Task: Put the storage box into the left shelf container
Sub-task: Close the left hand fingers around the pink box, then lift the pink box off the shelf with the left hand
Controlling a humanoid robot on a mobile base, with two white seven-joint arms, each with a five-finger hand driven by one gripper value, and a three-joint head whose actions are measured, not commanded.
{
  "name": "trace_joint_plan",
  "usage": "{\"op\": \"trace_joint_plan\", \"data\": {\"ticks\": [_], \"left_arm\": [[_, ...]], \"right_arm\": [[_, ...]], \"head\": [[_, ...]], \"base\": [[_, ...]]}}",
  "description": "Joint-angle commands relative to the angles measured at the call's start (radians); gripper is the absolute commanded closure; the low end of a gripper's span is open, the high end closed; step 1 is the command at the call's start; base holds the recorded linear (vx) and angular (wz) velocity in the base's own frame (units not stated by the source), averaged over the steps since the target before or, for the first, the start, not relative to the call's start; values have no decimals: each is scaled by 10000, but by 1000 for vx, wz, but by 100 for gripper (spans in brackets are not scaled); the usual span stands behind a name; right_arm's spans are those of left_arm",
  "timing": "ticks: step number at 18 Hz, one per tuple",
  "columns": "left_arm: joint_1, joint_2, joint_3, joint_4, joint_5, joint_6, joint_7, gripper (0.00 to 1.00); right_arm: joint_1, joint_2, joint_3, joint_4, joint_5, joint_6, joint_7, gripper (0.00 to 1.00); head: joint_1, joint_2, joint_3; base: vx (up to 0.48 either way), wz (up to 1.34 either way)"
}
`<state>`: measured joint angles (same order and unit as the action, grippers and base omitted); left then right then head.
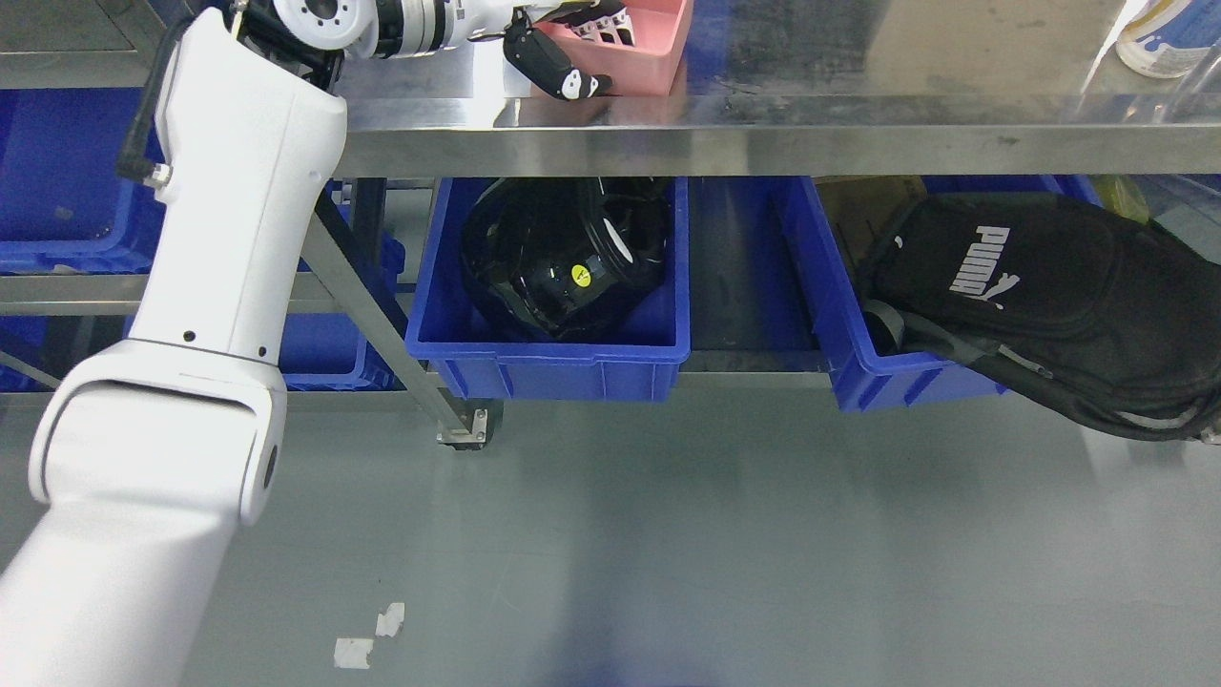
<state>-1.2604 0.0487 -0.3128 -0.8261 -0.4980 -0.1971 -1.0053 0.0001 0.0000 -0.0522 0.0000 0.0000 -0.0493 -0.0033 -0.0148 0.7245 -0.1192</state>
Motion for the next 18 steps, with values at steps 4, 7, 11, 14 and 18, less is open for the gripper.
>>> {"op": "trace_joint_plan", "data": {"ticks": [4, 7, 11, 14, 18], "left_arm": [[1494, -313, 4307, -754, 927, -2124, -762, 100], [1835, -313, 4279, -1219, 3528, -2139, -45, 100], [2630, -313, 4187, -1891, 5544, -2124, 1414, 100], [3138, -313, 3790, -2597, 7031, -2170, 2471, 100], [3935, -313, 2992, -3716, 8154, -2460, 3700, 100]], "right_arm": [[-32, -175, 0, -175, -215, -13, 2, 0], [-31, -175, 0, -175, -215, 2, 18, 0], [-31, -175, 0, -175, -215, 2, 2, 0], [-47, -175, 0, -175, -215, 2, 2, 0], [-32, -175, 0, -175, -215, 2, 3, 0]], "head": [[0, 0, 0], [0, 0, 0], [0, 0, 0], [0, 0, 0], [0, 0, 0]], "base": [[0, 0], [16, 12], [10, 7], [-6, -16], [-3, 0]]}}
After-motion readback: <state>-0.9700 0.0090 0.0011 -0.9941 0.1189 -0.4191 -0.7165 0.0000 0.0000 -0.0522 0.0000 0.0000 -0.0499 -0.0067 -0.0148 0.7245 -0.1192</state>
